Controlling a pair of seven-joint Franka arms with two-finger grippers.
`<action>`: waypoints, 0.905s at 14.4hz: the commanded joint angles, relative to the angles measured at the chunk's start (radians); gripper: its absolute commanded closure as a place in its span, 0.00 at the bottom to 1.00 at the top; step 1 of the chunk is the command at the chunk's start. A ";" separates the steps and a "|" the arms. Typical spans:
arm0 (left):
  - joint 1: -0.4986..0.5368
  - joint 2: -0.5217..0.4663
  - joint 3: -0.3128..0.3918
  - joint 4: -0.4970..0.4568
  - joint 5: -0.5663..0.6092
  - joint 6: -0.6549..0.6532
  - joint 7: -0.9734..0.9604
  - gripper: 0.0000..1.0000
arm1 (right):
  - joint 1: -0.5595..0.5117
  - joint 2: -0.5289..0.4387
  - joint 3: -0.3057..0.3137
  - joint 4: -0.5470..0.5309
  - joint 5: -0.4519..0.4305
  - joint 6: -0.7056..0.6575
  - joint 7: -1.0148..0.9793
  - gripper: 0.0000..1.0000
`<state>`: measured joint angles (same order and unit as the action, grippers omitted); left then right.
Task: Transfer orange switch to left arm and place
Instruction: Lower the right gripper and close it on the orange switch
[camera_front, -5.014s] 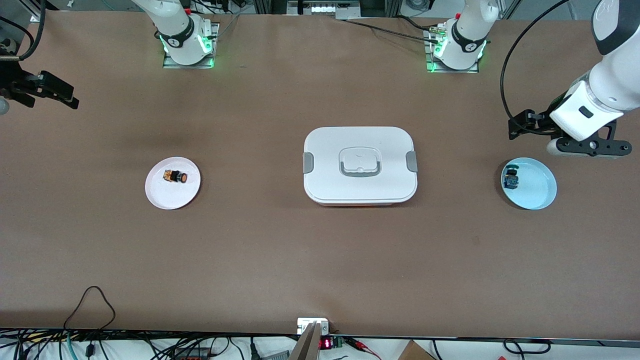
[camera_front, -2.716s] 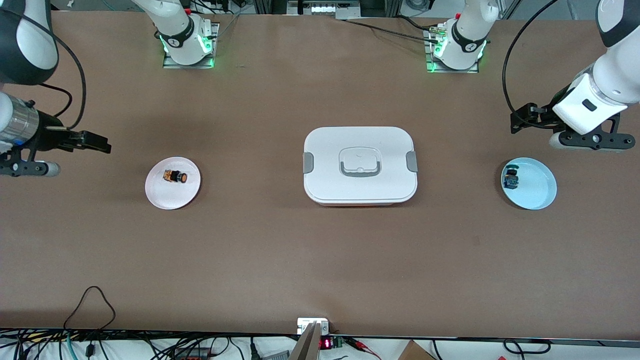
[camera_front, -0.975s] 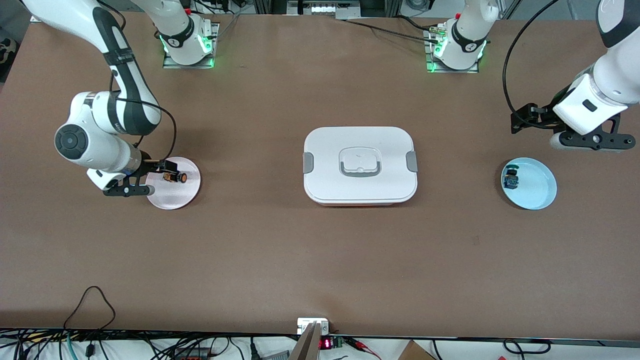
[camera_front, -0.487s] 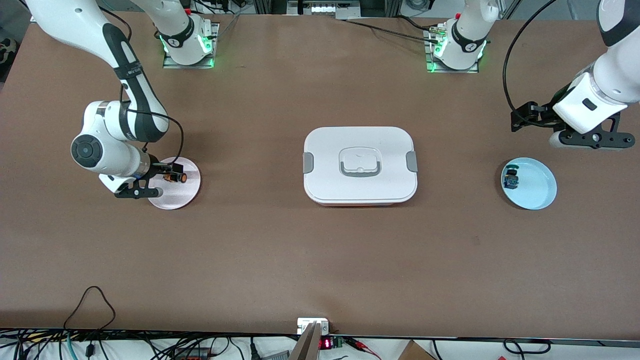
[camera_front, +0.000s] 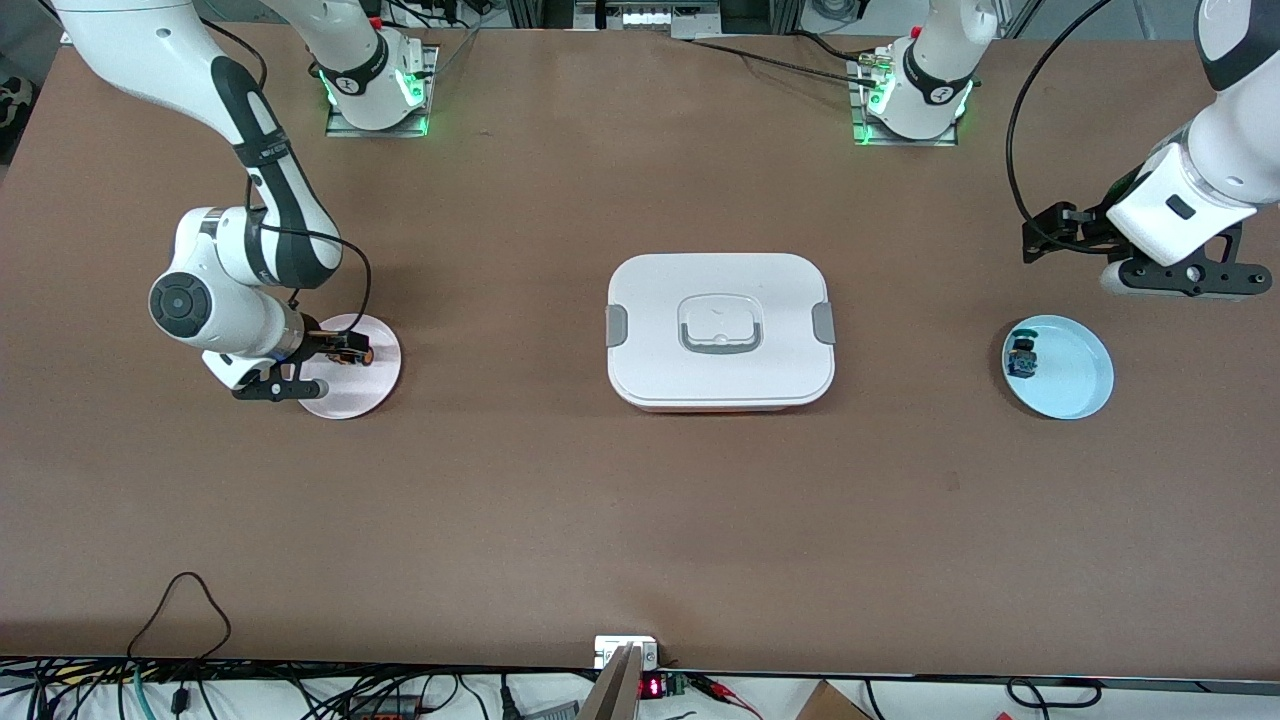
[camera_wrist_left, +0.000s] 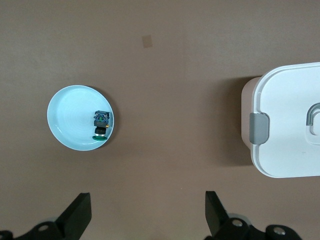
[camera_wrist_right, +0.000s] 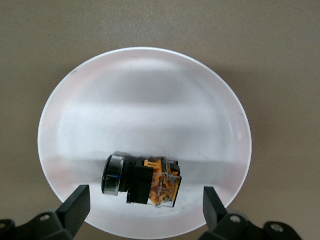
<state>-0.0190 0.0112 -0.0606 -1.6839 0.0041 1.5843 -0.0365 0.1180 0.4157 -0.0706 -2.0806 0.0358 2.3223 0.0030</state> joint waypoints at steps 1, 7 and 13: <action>-0.001 -0.017 -0.002 -0.013 0.016 0.002 -0.003 0.00 | -0.001 0.009 0.005 -0.010 0.016 0.028 0.026 0.00; -0.001 -0.017 -0.002 -0.011 0.016 0.002 -0.003 0.00 | 0.002 0.017 0.005 -0.030 0.016 0.066 0.054 0.00; 0.001 -0.017 -0.002 -0.011 0.016 0.002 -0.003 0.00 | 0.023 0.017 0.005 -0.078 0.016 0.141 0.118 0.00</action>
<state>-0.0190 0.0112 -0.0605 -1.6839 0.0041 1.5843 -0.0365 0.1278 0.4398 -0.0664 -2.1440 0.0380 2.4446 0.0882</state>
